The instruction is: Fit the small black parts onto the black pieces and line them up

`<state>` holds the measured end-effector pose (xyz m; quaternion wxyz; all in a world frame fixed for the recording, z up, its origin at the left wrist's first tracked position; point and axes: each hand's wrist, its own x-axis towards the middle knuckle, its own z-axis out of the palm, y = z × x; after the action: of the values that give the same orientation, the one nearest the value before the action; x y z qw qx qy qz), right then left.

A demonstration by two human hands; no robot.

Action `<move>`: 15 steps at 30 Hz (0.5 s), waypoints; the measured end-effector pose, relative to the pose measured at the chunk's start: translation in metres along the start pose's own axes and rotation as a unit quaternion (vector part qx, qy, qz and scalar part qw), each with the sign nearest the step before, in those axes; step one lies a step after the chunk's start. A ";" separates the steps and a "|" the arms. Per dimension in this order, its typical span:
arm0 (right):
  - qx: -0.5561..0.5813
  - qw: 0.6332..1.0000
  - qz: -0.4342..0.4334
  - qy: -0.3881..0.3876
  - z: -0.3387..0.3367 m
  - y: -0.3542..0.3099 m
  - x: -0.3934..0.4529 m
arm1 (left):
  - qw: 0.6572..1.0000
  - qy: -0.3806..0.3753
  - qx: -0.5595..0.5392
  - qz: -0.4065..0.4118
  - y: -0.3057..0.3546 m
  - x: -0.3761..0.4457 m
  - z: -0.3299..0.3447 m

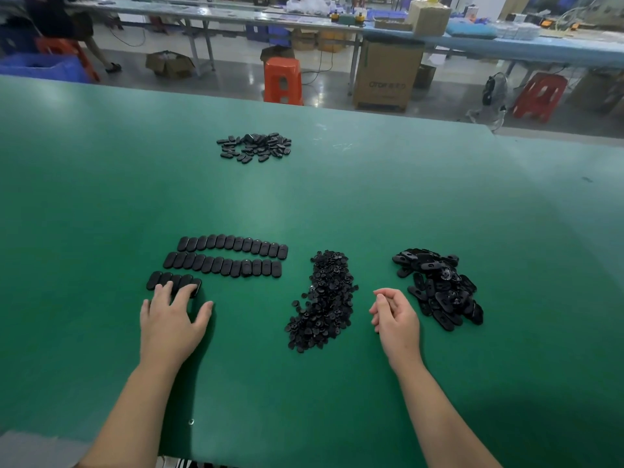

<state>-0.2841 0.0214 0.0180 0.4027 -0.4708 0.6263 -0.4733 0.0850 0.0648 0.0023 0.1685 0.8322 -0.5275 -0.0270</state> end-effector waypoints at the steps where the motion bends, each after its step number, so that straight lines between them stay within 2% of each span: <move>1: -0.002 1.000 -0.001 0.000 0.000 0.000 0.000 | 1.000 -0.001 0.004 0.005 -0.001 0.001 -0.001; 11: -0.014 1.000 -0.011 0.000 0.000 0.002 0.000 | 0.999 0.006 0.038 0.025 0.001 0.003 -0.004; 15: -0.013 1.000 -0.012 -0.001 0.000 0.003 0.001 | 0.999 0.008 0.031 -0.009 -0.002 0.008 -0.004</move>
<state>-0.2845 0.0207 0.0153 0.3914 -0.4844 0.6261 -0.4692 0.0910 0.0592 0.0068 0.1466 0.8419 -0.5193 -0.0056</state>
